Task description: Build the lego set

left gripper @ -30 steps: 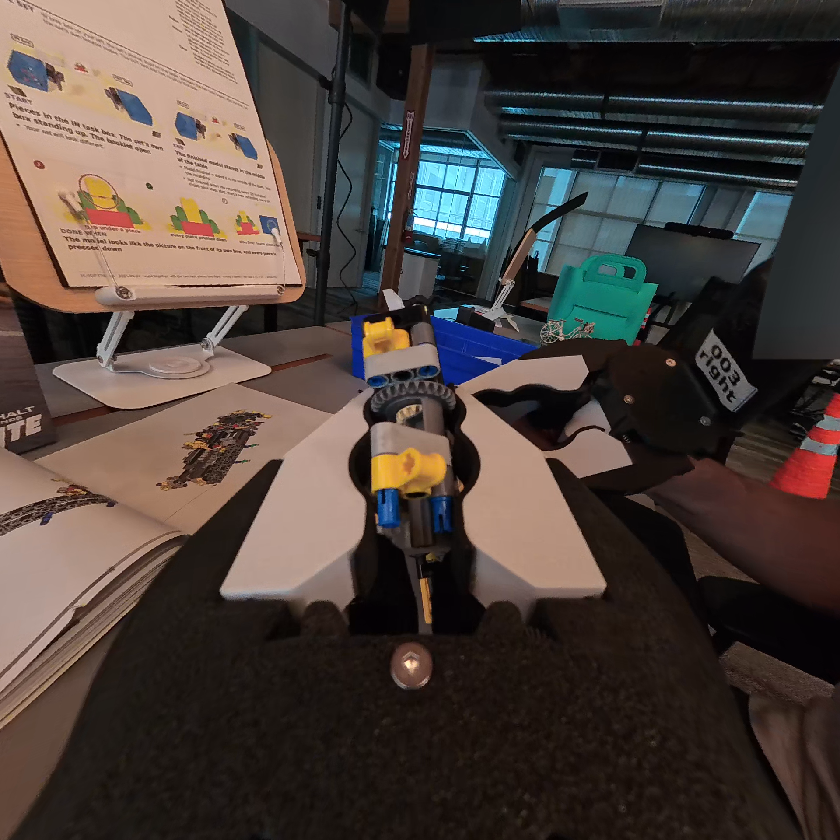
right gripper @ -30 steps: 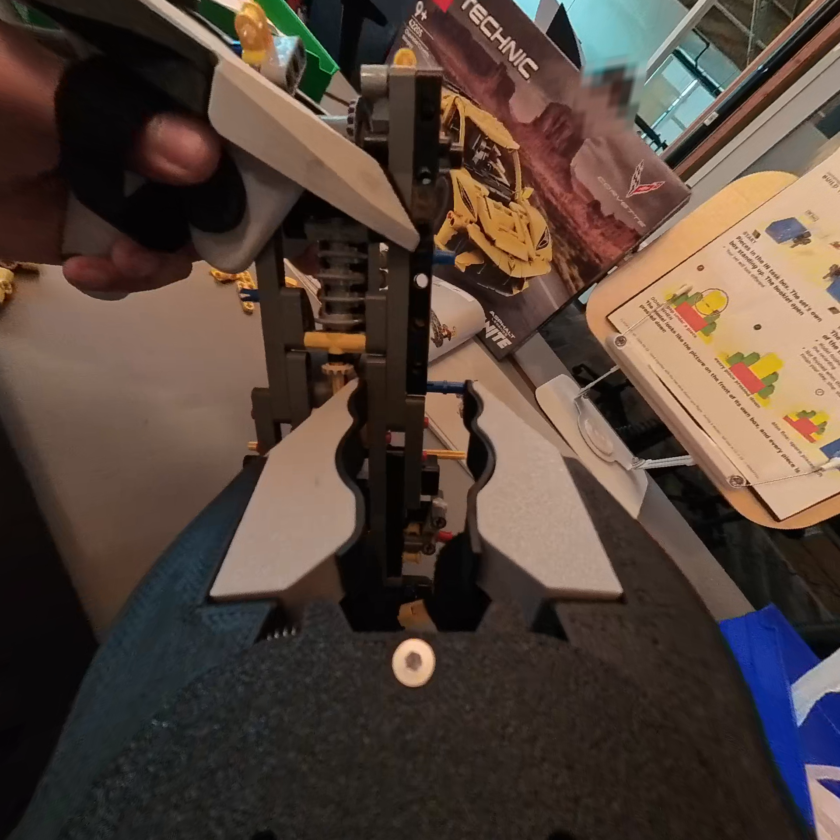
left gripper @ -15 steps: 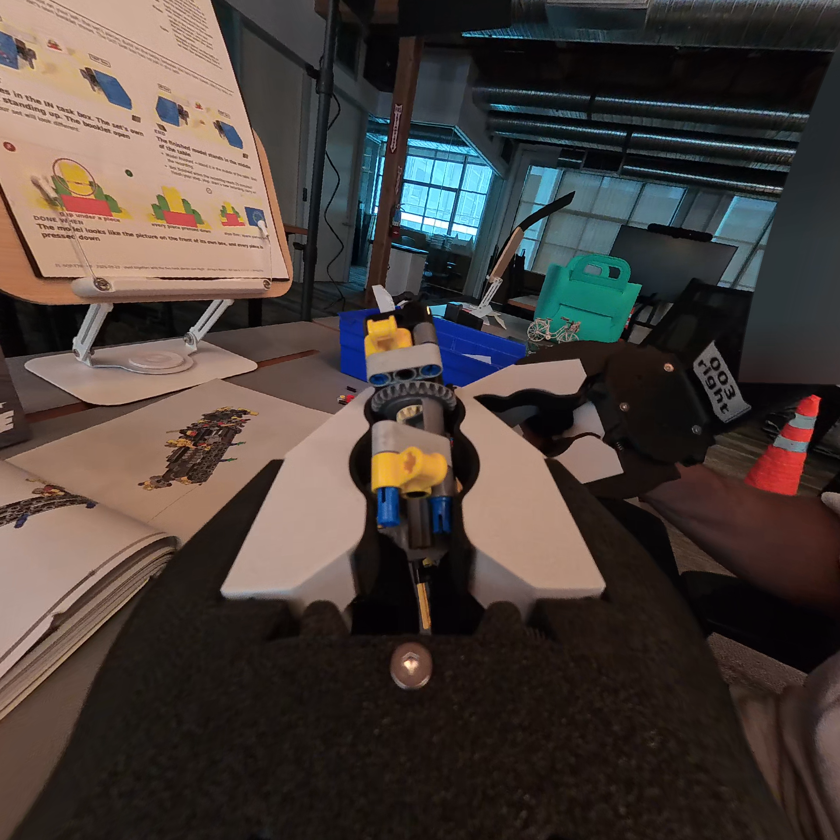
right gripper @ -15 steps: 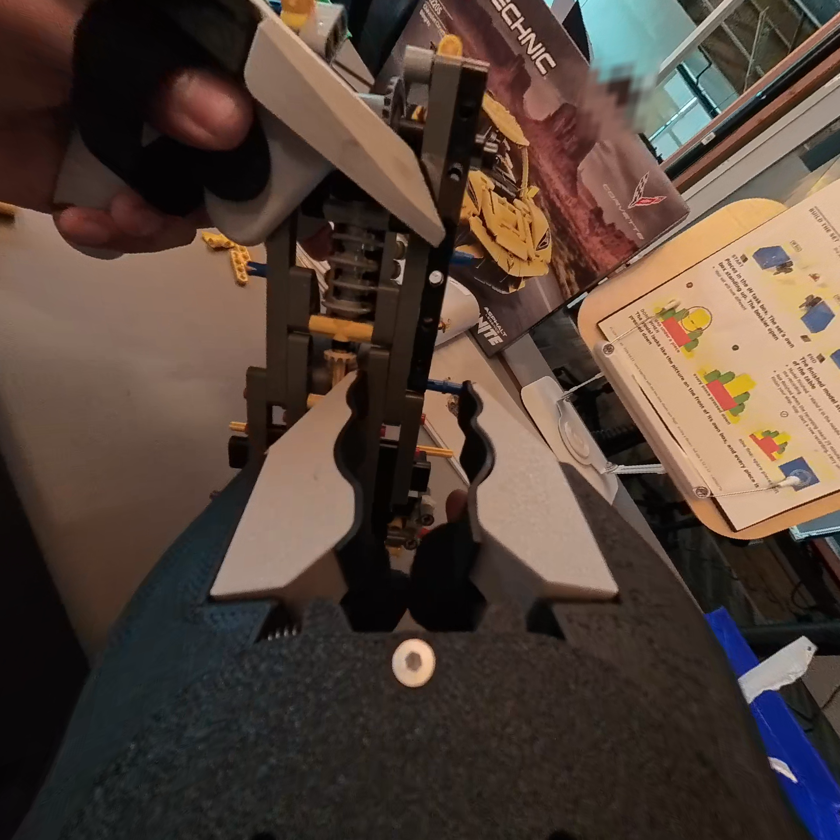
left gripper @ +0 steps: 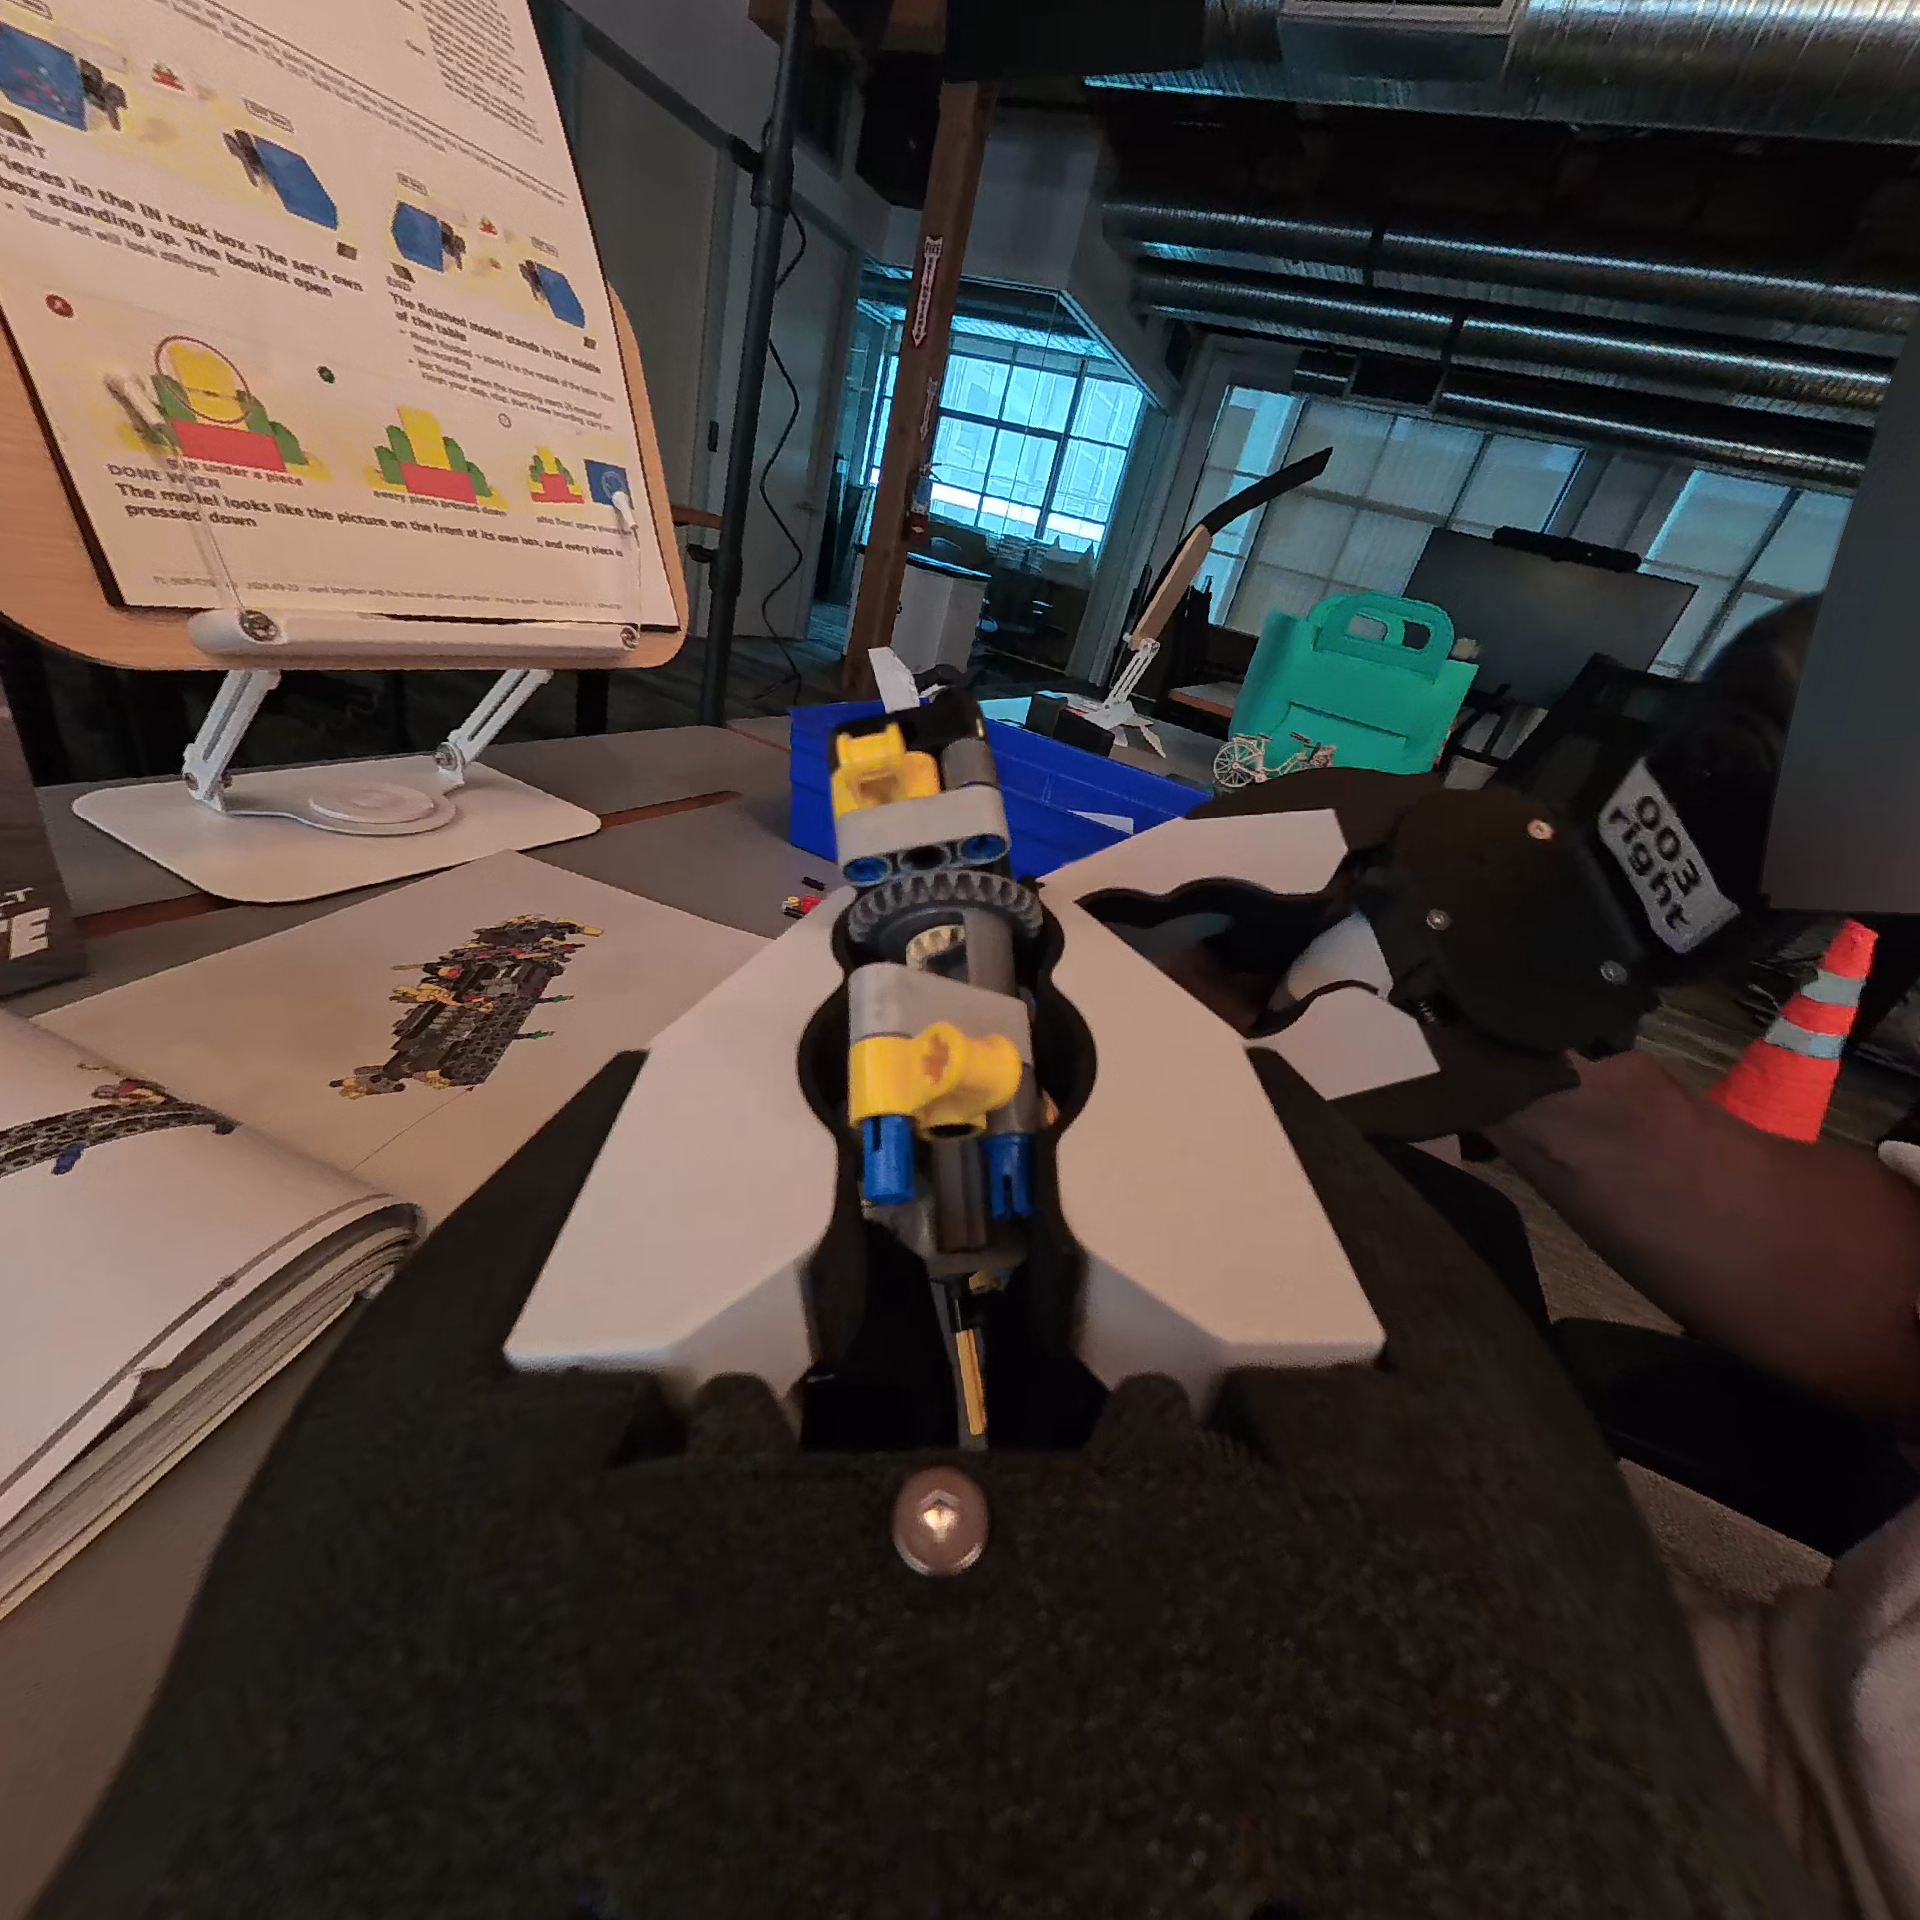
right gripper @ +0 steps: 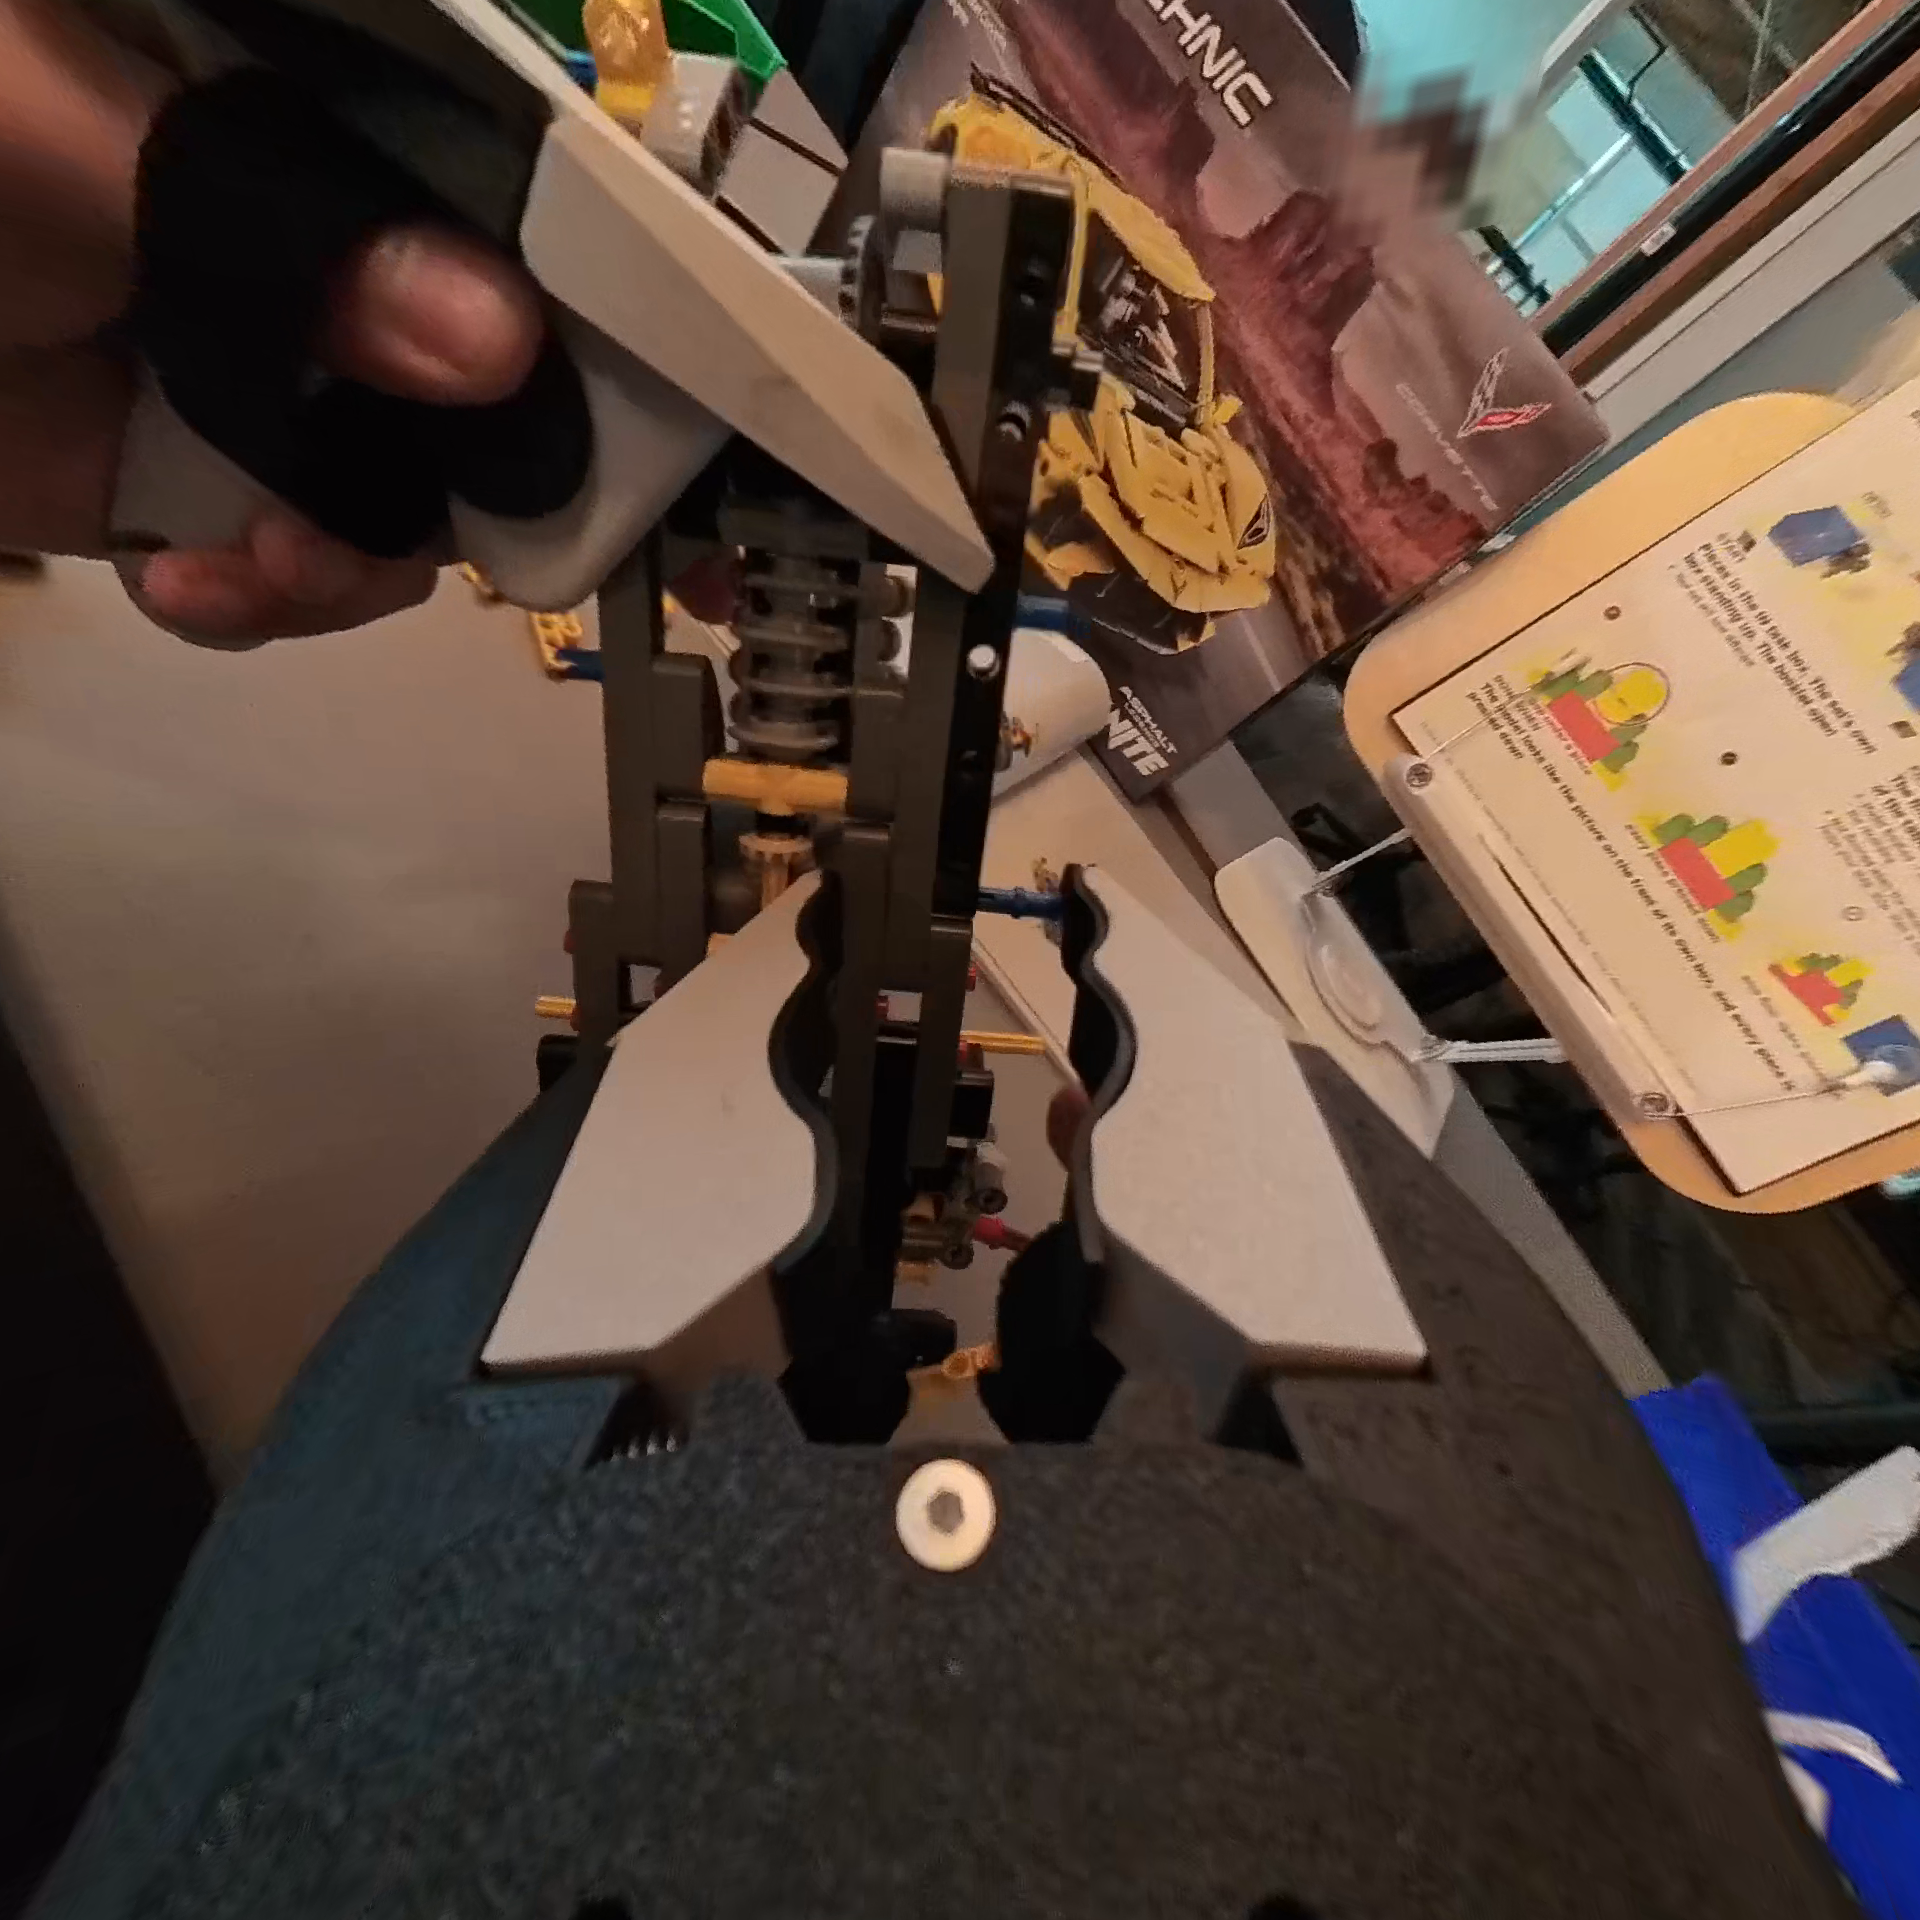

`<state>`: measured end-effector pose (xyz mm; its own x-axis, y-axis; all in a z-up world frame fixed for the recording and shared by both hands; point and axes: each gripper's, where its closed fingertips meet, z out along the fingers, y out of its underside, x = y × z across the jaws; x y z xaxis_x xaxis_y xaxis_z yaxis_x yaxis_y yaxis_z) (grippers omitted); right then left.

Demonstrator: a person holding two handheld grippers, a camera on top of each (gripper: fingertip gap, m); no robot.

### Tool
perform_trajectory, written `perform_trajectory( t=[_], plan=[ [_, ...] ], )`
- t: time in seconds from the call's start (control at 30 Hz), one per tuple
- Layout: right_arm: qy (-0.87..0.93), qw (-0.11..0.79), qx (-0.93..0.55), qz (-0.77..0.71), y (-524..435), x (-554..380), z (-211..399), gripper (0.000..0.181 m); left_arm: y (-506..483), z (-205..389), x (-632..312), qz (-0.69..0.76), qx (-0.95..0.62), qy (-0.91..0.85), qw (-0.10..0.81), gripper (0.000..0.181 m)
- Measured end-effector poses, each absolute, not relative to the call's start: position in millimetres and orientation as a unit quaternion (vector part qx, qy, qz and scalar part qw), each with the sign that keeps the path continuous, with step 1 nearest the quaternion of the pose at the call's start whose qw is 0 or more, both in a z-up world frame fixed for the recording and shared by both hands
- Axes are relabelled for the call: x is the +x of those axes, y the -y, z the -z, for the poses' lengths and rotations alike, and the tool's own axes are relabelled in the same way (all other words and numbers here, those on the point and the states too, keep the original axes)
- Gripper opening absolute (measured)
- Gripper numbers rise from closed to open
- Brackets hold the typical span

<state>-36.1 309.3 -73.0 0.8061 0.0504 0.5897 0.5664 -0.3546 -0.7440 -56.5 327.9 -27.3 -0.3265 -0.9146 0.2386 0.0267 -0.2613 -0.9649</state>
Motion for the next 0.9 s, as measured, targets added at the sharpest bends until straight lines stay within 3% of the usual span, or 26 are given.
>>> perform_trajectory(
  t=[0.2, 0.63, 0.67, 0.7, 0.9],
  plan=[
    [0.172, 0.562, -0.788, 0.183, -307.4, -37.0, 73.6, 0.041, -324.4, 25.5, -57.8, 0.656, -0.445, -0.49, 0.362, 0.028],
    [0.217, 0.534, -0.784, 0.23, -303.6, -37.6, 73.9, 0.04, -320.6, 24.0, -57.5, 0.661, -0.436, -0.495, 0.358, 0.028],
    [0.22, 0.534, -0.782, 0.234, -303.9, -37.7, 74.0, 0.047, -321.3, 24.1, -57.2, 0.661, -0.438, -0.493, 0.358, 0.028],
    [0.22, 0.536, -0.779, 0.241, -304.4, -37.5, 74.2, 0.04, -322.2, 24.7, -57.0, 0.662, -0.44, -0.492, 0.355, 0.028],
    [0.192, 0.557, -0.773, 0.237, -304.6, -37.8, 71.4, 0.041, -324.3, 24.8, -56.6, 0.667, -0.432, -0.499, 0.346, 0.029]
  ],
)
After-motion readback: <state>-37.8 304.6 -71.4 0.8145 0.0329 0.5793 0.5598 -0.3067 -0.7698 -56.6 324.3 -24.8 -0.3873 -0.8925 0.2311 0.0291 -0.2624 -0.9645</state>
